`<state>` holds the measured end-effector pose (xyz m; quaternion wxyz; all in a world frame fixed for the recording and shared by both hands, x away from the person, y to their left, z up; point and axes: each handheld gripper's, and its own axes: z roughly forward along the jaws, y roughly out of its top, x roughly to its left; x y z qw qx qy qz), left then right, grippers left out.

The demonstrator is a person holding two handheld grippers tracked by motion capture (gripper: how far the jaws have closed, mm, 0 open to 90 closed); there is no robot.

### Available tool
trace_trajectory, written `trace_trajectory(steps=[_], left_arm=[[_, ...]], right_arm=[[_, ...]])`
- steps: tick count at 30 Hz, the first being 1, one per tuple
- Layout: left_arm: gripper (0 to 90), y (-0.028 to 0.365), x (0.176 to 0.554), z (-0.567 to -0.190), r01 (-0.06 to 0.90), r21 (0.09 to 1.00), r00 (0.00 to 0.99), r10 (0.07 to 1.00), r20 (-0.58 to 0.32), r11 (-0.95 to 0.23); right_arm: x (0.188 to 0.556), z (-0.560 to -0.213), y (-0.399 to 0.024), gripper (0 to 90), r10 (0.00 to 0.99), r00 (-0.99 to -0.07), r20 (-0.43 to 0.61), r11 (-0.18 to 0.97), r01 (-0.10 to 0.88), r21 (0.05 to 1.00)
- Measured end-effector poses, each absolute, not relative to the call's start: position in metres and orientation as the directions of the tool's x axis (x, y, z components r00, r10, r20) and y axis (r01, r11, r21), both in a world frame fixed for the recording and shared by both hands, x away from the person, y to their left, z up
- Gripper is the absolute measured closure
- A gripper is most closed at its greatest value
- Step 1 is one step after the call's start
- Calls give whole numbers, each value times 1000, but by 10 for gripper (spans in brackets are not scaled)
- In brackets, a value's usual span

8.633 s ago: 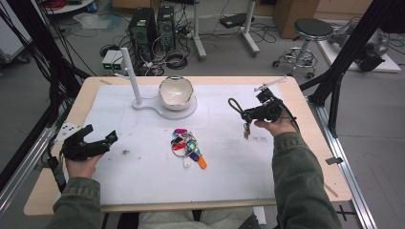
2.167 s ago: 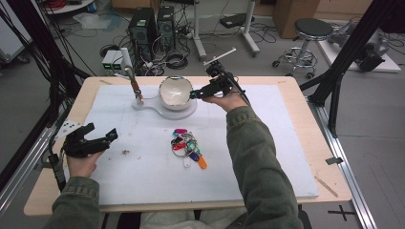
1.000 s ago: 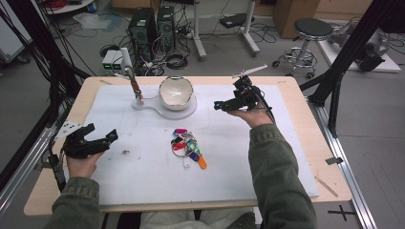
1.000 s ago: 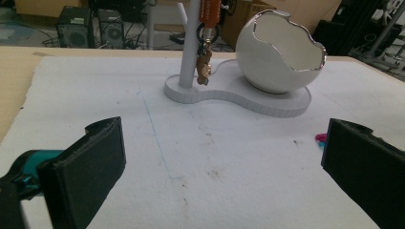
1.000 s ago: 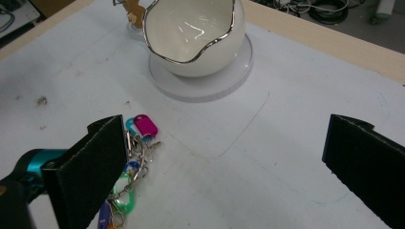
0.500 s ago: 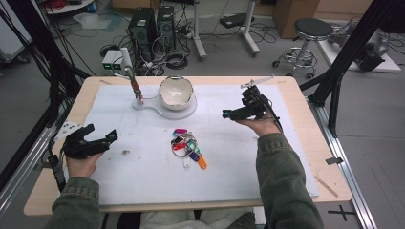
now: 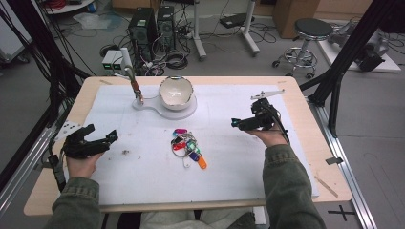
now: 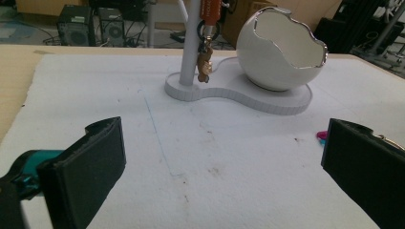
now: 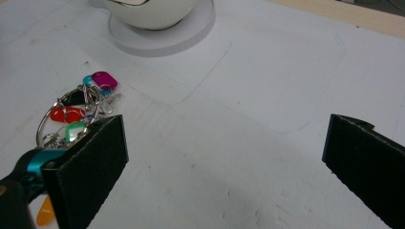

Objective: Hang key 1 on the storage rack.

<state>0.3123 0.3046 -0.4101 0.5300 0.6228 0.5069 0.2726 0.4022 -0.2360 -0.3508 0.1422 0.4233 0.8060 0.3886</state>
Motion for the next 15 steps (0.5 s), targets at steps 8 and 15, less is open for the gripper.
trace_trajectory(steps=[8,15], left_arm=[[17,304,312,-410,343,936,338,920,-198,75],[17,304,312,-410,346,935,338,919,-201,77]], right_arm=[[391,-363,-250,7,808,-579,109,313,579,753],[381,-377,-263,7,824,-557,108,293,581,760]])
